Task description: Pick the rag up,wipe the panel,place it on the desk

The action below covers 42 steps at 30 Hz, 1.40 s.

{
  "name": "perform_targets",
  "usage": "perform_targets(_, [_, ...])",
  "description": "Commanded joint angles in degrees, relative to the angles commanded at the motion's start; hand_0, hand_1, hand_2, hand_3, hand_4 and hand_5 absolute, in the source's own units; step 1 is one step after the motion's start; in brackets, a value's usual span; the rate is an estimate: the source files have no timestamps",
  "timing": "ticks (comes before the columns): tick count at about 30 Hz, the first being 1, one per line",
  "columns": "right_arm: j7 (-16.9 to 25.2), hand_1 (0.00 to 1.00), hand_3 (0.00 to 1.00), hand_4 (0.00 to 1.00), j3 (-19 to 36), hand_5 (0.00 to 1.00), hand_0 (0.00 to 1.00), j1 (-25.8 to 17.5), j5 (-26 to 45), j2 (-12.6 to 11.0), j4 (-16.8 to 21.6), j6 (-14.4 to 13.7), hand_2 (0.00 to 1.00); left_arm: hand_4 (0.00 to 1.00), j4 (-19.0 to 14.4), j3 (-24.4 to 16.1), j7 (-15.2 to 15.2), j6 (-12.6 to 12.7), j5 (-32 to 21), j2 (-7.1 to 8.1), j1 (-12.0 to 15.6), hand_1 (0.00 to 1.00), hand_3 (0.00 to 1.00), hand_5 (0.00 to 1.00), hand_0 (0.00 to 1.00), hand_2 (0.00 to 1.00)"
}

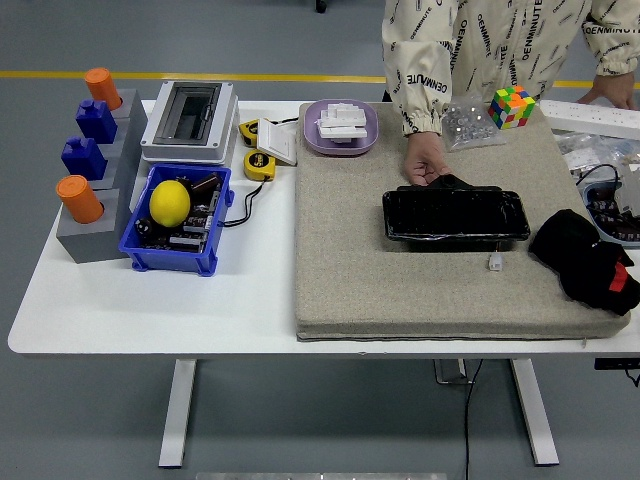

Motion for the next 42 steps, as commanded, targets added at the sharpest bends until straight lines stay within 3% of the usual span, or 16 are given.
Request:
perform_targets(10, [-1.5,0.787,0.813,0.998,1.2,0.892,0.828,1.0,0.0,-1.2,-0.6,3.0,0.845,0.627,0.0,0.1,0.0,0.1,0.0,-0.09,-0.5,0.64,0.561,0.438,0.61,0.654])
perform_targets(42, [-2.1,0.777,0.797,0.998,2.0,0.852,0.815,0.8,1.5,-1.8,-0.7,3.4,0.838,0.626,0.1,2.1,0.0,0.0,-0.7,0.25,-1.1,0.639,0.561,0.438,0.611,0.654])
